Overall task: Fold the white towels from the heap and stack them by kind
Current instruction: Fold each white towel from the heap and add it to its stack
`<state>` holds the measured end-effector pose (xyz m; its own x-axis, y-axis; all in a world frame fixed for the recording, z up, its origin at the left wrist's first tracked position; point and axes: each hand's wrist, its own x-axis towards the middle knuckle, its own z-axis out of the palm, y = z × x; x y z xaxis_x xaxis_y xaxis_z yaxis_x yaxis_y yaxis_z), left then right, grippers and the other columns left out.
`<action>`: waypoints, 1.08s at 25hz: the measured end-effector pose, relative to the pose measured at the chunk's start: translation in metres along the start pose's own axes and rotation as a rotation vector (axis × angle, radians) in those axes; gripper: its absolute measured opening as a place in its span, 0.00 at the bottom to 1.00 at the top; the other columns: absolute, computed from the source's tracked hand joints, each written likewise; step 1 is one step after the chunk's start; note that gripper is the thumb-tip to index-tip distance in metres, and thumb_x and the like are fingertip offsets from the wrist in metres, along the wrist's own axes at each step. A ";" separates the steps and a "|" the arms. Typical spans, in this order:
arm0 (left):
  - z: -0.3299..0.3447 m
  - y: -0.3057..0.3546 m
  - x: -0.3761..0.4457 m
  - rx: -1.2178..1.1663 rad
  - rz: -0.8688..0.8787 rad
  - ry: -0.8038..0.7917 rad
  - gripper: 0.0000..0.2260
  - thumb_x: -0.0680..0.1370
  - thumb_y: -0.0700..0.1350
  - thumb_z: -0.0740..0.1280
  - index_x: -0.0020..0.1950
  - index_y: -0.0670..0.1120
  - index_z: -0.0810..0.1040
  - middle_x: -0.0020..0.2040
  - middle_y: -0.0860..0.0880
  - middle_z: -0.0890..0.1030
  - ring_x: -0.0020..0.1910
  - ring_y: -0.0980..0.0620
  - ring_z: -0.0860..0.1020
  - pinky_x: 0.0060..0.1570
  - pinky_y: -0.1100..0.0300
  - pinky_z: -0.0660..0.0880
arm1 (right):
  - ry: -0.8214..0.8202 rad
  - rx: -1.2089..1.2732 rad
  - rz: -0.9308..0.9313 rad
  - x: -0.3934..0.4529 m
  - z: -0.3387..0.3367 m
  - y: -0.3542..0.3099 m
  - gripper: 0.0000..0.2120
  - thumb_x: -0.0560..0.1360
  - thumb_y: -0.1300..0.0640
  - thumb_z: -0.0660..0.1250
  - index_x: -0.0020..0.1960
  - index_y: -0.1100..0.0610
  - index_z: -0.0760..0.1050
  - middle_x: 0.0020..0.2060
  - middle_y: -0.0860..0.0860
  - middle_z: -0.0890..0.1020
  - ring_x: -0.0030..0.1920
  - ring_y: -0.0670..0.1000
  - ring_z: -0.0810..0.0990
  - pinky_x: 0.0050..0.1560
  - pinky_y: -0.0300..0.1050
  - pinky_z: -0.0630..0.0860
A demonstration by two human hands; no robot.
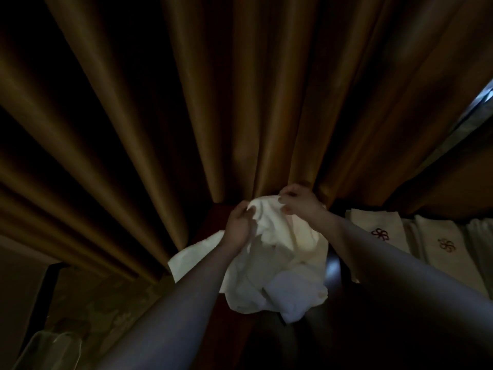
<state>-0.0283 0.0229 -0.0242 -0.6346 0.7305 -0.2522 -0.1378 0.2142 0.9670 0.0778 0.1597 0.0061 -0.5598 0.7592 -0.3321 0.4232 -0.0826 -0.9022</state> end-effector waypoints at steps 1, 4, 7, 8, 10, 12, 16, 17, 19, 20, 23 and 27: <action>-0.002 0.004 0.004 -0.051 -0.075 0.031 0.06 0.81 0.41 0.61 0.47 0.42 0.77 0.41 0.45 0.78 0.41 0.53 0.77 0.46 0.59 0.74 | -0.025 0.050 -0.009 -0.001 0.004 0.006 0.09 0.74 0.59 0.69 0.54 0.56 0.76 0.55 0.55 0.78 0.51 0.54 0.80 0.51 0.46 0.79; -0.007 0.008 0.009 -0.181 -0.229 0.030 0.12 0.80 0.42 0.61 0.56 0.38 0.79 0.51 0.38 0.81 0.51 0.40 0.79 0.55 0.48 0.75 | -0.072 0.070 -0.132 -0.010 0.015 0.015 0.09 0.74 0.59 0.71 0.53 0.57 0.77 0.50 0.53 0.80 0.53 0.55 0.80 0.54 0.47 0.79; -0.009 0.013 0.010 -0.288 -0.199 -0.039 0.12 0.80 0.42 0.64 0.57 0.36 0.80 0.53 0.35 0.82 0.50 0.39 0.81 0.52 0.49 0.78 | -0.183 0.090 -0.203 -0.019 0.022 0.013 0.13 0.71 0.55 0.74 0.54 0.55 0.79 0.50 0.48 0.82 0.54 0.48 0.80 0.53 0.42 0.77; -0.011 0.015 0.012 -0.317 -0.180 -0.065 0.12 0.79 0.43 0.66 0.57 0.37 0.80 0.53 0.35 0.82 0.51 0.38 0.81 0.53 0.48 0.78 | -0.211 0.084 -0.203 -0.021 0.023 0.010 0.16 0.71 0.54 0.75 0.56 0.54 0.78 0.51 0.47 0.82 0.53 0.45 0.80 0.51 0.41 0.77; -0.012 0.018 0.018 -0.354 -0.170 -0.088 0.14 0.78 0.45 0.68 0.59 0.38 0.80 0.54 0.34 0.81 0.53 0.36 0.80 0.56 0.44 0.77 | -0.201 0.069 -0.203 -0.020 0.024 0.007 0.19 0.70 0.56 0.75 0.59 0.54 0.76 0.52 0.47 0.81 0.52 0.45 0.80 0.49 0.40 0.77; -0.009 0.022 0.023 -0.329 -0.168 -0.070 0.13 0.78 0.46 0.67 0.58 0.39 0.80 0.54 0.35 0.81 0.55 0.37 0.80 0.57 0.43 0.76 | -0.160 0.092 -0.215 -0.017 0.020 0.003 0.15 0.73 0.57 0.73 0.58 0.57 0.78 0.50 0.50 0.82 0.50 0.47 0.80 0.47 0.41 0.76; 0.003 0.034 0.018 -0.070 0.085 0.081 0.08 0.78 0.44 0.68 0.55 0.43 0.78 0.52 0.41 0.81 0.52 0.47 0.80 0.55 0.51 0.77 | -0.117 0.178 -0.143 -0.013 0.010 -0.006 0.05 0.76 0.56 0.67 0.50 0.55 0.80 0.47 0.51 0.83 0.49 0.51 0.81 0.50 0.47 0.77; 0.005 0.036 0.015 0.016 0.207 0.085 0.08 0.78 0.44 0.68 0.55 0.44 0.77 0.51 0.43 0.80 0.50 0.52 0.79 0.53 0.57 0.77 | -0.114 0.180 -0.135 -0.013 0.008 -0.010 0.05 0.76 0.56 0.66 0.48 0.54 0.80 0.45 0.51 0.83 0.48 0.51 0.81 0.50 0.47 0.77; 0.010 0.040 0.006 0.207 0.381 0.082 0.06 0.78 0.48 0.68 0.52 0.47 0.79 0.50 0.47 0.77 0.47 0.61 0.76 0.49 0.69 0.73 | -0.090 0.168 -0.111 -0.013 0.004 -0.020 0.06 0.77 0.56 0.64 0.46 0.54 0.80 0.44 0.52 0.83 0.47 0.51 0.81 0.49 0.48 0.76; 0.012 0.042 0.001 0.264 0.421 0.091 0.07 0.77 0.50 0.69 0.51 0.49 0.80 0.49 0.49 0.76 0.46 0.63 0.75 0.47 0.73 0.71 | -0.082 0.166 -0.094 -0.012 0.001 -0.024 0.06 0.76 0.56 0.64 0.46 0.54 0.80 0.43 0.52 0.83 0.47 0.52 0.81 0.49 0.48 0.77; 0.014 0.043 -0.004 0.374 0.452 0.091 0.12 0.73 0.54 0.73 0.53 0.50 0.82 0.45 0.52 0.76 0.43 0.61 0.75 0.42 0.71 0.72 | -0.106 0.197 -0.023 -0.012 -0.006 -0.033 0.06 0.73 0.55 0.69 0.46 0.55 0.82 0.43 0.53 0.84 0.48 0.54 0.82 0.50 0.49 0.79; 0.010 0.043 0.001 0.515 0.539 0.078 0.09 0.77 0.51 0.68 0.52 0.48 0.84 0.42 0.51 0.79 0.41 0.58 0.77 0.44 0.56 0.77 | -0.140 0.165 -0.030 -0.019 -0.016 -0.038 0.08 0.71 0.55 0.72 0.48 0.56 0.83 0.46 0.55 0.84 0.50 0.54 0.82 0.52 0.49 0.78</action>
<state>-0.0268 0.0390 0.0166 -0.5683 0.7759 0.2738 0.5689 0.1301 0.8121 0.0832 0.1586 0.0512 -0.6689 0.6668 -0.3286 0.2887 -0.1744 -0.9414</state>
